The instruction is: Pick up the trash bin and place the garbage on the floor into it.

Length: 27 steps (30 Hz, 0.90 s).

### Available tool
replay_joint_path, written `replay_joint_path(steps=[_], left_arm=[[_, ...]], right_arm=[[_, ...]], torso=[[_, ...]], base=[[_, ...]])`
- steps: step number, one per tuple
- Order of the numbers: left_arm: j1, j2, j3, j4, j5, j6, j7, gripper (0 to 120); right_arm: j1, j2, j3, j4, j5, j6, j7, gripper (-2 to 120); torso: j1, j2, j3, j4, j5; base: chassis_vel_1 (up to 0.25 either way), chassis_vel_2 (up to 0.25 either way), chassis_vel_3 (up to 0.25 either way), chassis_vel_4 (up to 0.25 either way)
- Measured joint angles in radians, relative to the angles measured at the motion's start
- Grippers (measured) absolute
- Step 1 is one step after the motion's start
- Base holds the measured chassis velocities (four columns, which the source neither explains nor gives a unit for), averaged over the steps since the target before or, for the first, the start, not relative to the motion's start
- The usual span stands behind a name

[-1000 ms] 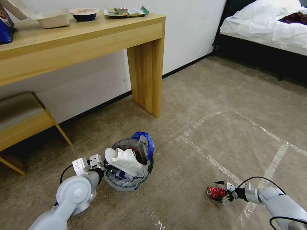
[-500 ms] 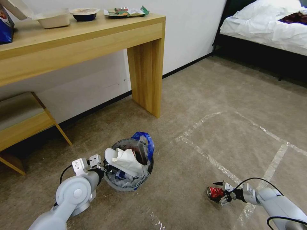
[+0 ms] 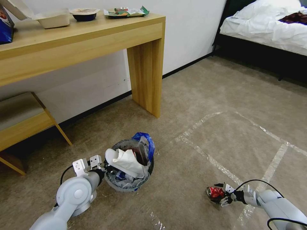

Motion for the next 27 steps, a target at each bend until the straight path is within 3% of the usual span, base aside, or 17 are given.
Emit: replay_joint_path(steps=[14, 27], left_arm=[[0.006, -0.005, 0.001, -0.005, 0.008, -0.002, 0.002, 0], [0.007, -0.001, 0.001, -0.011, 0.012, -0.003, 0.002, 0]], right_arm=[[-0.01, 0.008, 0.001, -0.001, 0.01, -0.007, 0.016, 95], [-0.015, 0.008, 0.001, 0.02, 0.021, -0.007, 0.021, 51]], torso=[[0.0, 0.0, 0.0, 0.0, 0.0], [0.0, 0.0, 0.0, 0.0, -0.0001]], base=[[0.0, 0.0, 0.0, 0.0], [0.0, 0.0, 0.0, 0.0]])
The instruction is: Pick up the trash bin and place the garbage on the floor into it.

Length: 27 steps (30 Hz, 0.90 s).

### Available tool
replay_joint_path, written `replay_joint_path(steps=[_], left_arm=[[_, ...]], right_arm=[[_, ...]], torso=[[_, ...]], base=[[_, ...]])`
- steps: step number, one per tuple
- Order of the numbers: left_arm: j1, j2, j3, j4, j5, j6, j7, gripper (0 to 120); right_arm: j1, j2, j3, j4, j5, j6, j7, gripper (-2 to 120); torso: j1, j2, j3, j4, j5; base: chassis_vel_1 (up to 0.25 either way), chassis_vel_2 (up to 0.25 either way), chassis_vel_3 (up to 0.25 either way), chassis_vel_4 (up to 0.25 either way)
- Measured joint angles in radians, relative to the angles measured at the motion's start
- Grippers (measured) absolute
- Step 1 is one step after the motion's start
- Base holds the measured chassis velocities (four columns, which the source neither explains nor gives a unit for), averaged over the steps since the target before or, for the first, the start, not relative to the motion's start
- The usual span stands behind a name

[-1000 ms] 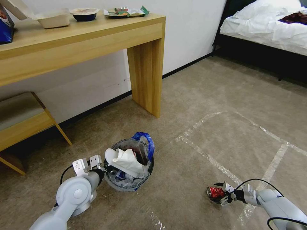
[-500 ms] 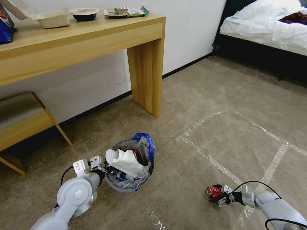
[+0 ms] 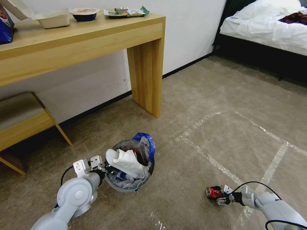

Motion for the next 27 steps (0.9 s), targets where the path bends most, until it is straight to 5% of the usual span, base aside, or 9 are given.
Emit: replay_joint_path(steps=[7, 27], left_arm=[[0.0, 0.0, 0.0, -0.002, 0.0, -0.002, -0.003, 0], [-0.035, 0.003, 0.013, -0.006, -0.028, -0.005, -0.031, 0]], right_arm=[[-0.001, -0.002, -0.003, 0.015, 0.011, 0.001, 0.0, 30], [-0.001, -0.09, 0.016, 0.203, 0.127, 0.076, -0.065, 29]], torso=[[0.0, 0.0, 0.0, -0.0001, -0.0001], [0.0, 0.0, 0.0, 0.0, 0.0001]], base=[[0.0, 0.0, 0.0, 0.0], [0.0, 0.0, 0.0, 0.0]])
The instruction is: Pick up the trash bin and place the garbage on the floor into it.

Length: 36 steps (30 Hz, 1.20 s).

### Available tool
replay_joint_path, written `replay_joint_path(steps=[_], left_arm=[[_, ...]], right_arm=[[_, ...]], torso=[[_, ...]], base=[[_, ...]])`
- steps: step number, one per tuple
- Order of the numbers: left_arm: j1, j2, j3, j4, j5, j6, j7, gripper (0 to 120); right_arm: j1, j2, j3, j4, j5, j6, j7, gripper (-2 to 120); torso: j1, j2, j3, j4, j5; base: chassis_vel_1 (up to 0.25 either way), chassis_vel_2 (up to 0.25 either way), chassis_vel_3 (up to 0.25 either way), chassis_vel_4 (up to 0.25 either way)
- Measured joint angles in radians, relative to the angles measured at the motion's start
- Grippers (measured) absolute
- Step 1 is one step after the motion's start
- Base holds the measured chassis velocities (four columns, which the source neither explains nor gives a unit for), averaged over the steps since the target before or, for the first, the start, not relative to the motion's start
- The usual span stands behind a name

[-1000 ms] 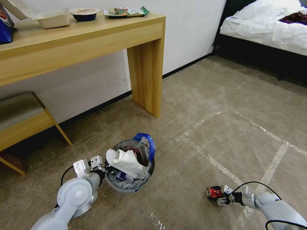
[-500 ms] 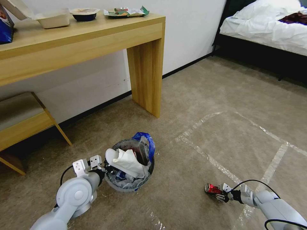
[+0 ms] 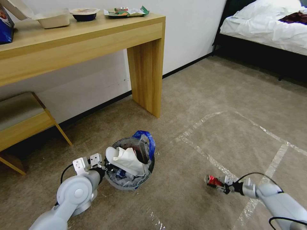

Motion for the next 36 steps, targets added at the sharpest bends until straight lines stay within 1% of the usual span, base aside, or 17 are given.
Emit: replay_joint_path(steps=[1, 3, 4, 6, 11, 13, 14, 15, 17, 20, 22, 24, 26, 27, 29, 31, 36], left_arm=[[0.0, 0.0, 0.0, 0.0, 0.0, 0.0, 0.0, 0], [-0.006, 0.004, 0.001, 0.0, -0.009, 0.0, -0.003, 0], [-0.006, 0.004, 0.001, 0.0, -0.009, 0.0, -0.003, 0], [-0.012, 0.004, 0.001, 0.0, -0.013, 0.0, -0.004, 0], [-0.013, 0.005, -0.001, 0.002, -0.016, -0.001, -0.004, 0], [-0.013, 0.007, -0.007, 0.002, -0.019, -0.002, -0.004, 0], [-0.013, 0.007, -0.007, 0.002, -0.019, -0.002, -0.004, 0], [-0.013, 0.008, -0.009, 0.002, -0.021, -0.003, -0.004, 0], [-0.012, 0.012, -0.017, -0.001, -0.03, -0.003, -0.007, 0], [-0.011, 0.014, -0.019, -0.002, -0.034, -0.004, -0.008, 0], [-0.01, 0.018, -0.021, -0.003, -0.045, -0.003, -0.012, 0], [-0.01, 0.02, -0.021, -0.004, -0.05, -0.003, -0.013, 0], [-0.012, 0.028, -0.022, -0.009, -0.077, 0.002, -0.024, 0], [-0.012, 0.028, -0.022, -0.009, -0.077, 0.002, -0.024, 0], [-0.017, 0.037, -0.019, -0.013, -0.112, 0.01, -0.035, 0], [-0.022, 0.04, -0.017, -0.013, -0.13, 0.011, -0.043, 0], [-0.028, 0.037, -0.006, -0.014, -0.159, 0.015, -0.059, 0]], right_arm=[[0.0, 0.0, 0.0, 0.0, 0.0, 0.0, 0.0, 29], [0.002, -0.044, 0.015, 0.076, 0.096, 0.014, -0.025, 29], [0.002, -0.044, 0.015, 0.076, 0.096, 0.014, -0.025, 29], [-0.003, -0.075, 0.03, 0.156, 0.179, 0.019, -0.027, 29], [-0.01, -0.104, 0.048, 0.26, 0.267, 0.016, -0.005, 29], [-0.01, -0.124, 0.059, 0.382, 0.335, -0.01, 0.042, 29], [-0.01, -0.124, 0.059, 0.382, 0.335, -0.01, 0.042, 29], [-0.008, -0.129, 0.062, 0.427, 0.358, -0.025, 0.057, 29], [0.003, -0.145, 0.066, 0.59, 0.447, -0.087, 0.121, 29], [0.01, -0.149, 0.063, 0.652, 0.489, -0.115, 0.148, 29], [0.03, -0.147, 0.041, 0.79, 0.591, -0.179, 0.195, 29], [0.034, -0.146, 0.032, 0.825, 0.622, -0.196, 0.207, 29], [0.041, -0.134, 0.001, 0.918, 0.696, -0.248, 0.232, 29], [0.041, -0.134, 0.001, 0.918, 0.696, -0.248, 0.232, 29], [0.043, -0.117, -0.032, 0.995, 0.742, -0.289, 0.247, 29], [0.045, -0.105, -0.055, 1.025, 0.749, -0.303, 0.251, 29], [0.062, -0.073, -0.117, 1.053, 0.746, -0.31, 0.248, 29]], torso=[[0.0, 0.0, 0.0, 0.0, 0.0], [0.0, 0.0, 0.0, -0.0001, 0.0], [0.0, 0.0, 0.0, -0.0001, 0.0], [0.0, 0.0, 0.0, 0.0001, -0.0001], [0.0, 0.0, 0.0, -0.0002, 0.0001], [0.0, 0.0, 0.0, -0.0001, -0.0002], [0.0, 0.0, 0.0, -0.0001, -0.0002], [0.0, 0.0, 0.0, 0.0, -0.0002], [0.0, 0.0, 0.0, 0.0, -0.0001], [0.0, 0.0, 0.0, 0.0, -0.0005], [0.0, 0.0, 0.0, 0.0002, -0.0004], [0.0, 0.0, 0.0, 0.0003, -0.0006], [0.0, 0.0, 0.0, 0.0002, -0.0002], [0.0, 0.0, 0.0, 0.0002, -0.0002], [0.0, 0.0, 0.0, 0.0001, -0.0003], [0.0, 0.0, 0.0, 0.0, -0.0002], [0.0, 0.0, 0.0, 0.0, -0.0001]], base=[[0.0, 0.0, 0.0, 0.0], [0.0, 0.0, 0.0, 0.0], [0.0, 0.0, 0.0, 0.0], [0.0, 0.0, 0.0, 0.0], [0.0, 0.0, 0.0, 0.0], [0.0, 0.0, 0.0, 0.0], [0.0, 0.0, 0.0, 0.0], [0.0, 0.0, 0.0, 0.0], [0.0, 0.0, 0.0, 0.0], [0.0, 0.0, 0.0, 0.0], [0.0, 0.0, 0.0, 0.0], [0.0, 0.0, 0.0, 0.0], [0.0, 0.0, 0.0, 0.0], [0.0, 0.0, 0.0, 0.0], [0.0, 0.0, 0.0, 0.0], [0.0, 0.0, 0.0, 0.0], [0.0, 0.0, 0.0, 0.0]])
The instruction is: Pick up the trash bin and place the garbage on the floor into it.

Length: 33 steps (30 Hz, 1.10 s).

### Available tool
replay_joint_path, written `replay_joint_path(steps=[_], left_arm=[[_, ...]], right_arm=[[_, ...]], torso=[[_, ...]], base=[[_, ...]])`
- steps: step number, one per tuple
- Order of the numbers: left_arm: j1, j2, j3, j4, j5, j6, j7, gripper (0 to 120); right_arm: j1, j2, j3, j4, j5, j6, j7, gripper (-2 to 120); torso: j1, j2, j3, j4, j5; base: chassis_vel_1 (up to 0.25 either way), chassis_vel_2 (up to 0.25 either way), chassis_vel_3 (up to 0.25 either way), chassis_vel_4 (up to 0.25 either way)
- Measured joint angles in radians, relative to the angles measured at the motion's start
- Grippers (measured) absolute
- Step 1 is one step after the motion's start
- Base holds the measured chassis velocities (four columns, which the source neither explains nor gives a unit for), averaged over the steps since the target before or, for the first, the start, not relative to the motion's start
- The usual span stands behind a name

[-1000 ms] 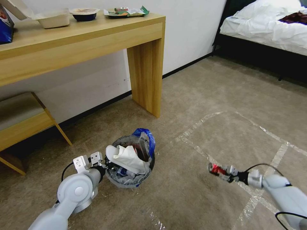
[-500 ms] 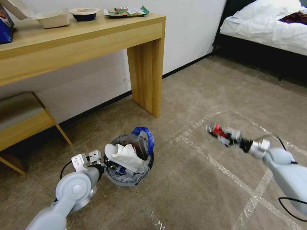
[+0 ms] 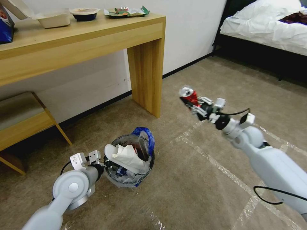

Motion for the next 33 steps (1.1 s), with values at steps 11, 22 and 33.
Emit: replay_joint_path(steps=[11, 22, 33], left_arm=[[-0.003, -0.009, 0.012, 0.009, -0.017, 0.008, -0.009, 0], [-0.002, -0.023, 0.011, 0.02, -0.015, 0.008, -0.009, 0], [0.004, -0.04, 0.013, 0.025, 0.006, 0.009, -0.004, 0]], right_arm=[[0.028, 0.094, -0.201, 0.005, -0.057, 0.001, -0.021, 29], [0.072, 0.15, -0.348, -0.032, -0.096, 0.011, -0.043, 29], [0.115, 0.223, -0.425, -0.097, -0.114, 0.016, -0.039, 29]], torso=[[0.0, 0.0, 0.0, 0.0, 0.0], [0.0, 0.0, 0.0, -0.0001, 0.0], [0.0, 0.0, 0.0, -0.0001, 0.0]], base=[[0.0, 0.0, 0.0, 0.0], [0.0, 0.0, 0.0, 0.0], [0.0, 0.0, 0.0, 0.0]])
